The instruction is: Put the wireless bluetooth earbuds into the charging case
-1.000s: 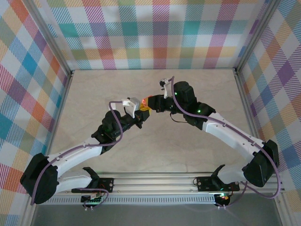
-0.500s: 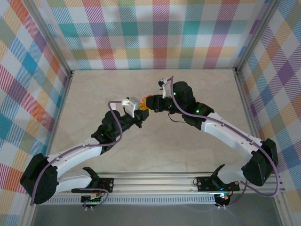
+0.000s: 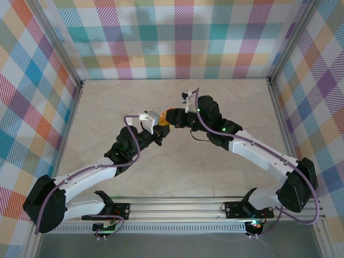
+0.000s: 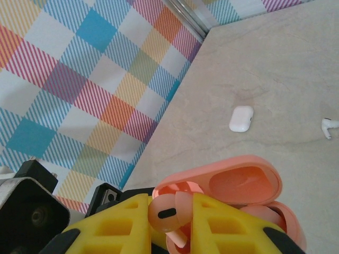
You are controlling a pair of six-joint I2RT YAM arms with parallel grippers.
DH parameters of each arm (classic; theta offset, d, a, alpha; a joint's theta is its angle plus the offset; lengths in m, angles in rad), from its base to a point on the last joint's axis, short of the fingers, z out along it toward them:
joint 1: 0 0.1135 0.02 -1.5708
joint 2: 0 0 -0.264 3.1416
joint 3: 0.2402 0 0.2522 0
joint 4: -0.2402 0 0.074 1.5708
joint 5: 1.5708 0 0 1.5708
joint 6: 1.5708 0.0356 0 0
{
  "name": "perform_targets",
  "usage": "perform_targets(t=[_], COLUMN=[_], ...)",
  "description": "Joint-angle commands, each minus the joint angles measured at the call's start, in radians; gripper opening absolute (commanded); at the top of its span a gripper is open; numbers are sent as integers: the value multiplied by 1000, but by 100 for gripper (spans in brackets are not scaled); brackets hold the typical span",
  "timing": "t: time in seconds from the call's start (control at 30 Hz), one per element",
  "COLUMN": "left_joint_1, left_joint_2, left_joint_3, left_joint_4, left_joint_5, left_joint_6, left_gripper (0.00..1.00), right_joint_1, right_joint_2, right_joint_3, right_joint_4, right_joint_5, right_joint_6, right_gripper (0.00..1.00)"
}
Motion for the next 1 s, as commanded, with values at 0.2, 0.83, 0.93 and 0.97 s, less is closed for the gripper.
perform_targets(t=[0.2,0.83,0.93,0.97], left_joint_1=[-10,-10,-10,-10], left_joint_2=[-47,13,26,30], left_joint_3=[20,71,86,90], left_joint_4=[91,175,178,178], left_joint_5=[6,-16,-15,-14], left_joint_6=[-9,-12,-10,-10], left_gripper=[0,0,0,0], right_joint_1=[20,70,70,70], right_joint_2=[6,-74,-71,-68], right_joint_3=[-22,-18,-7,-3], right_joint_4=[-43,-106,-108,-110], right_joint_5=[60,283,282,279], right_joint_6=[34,5,8,10], right_gripper=[21,21,22,22])
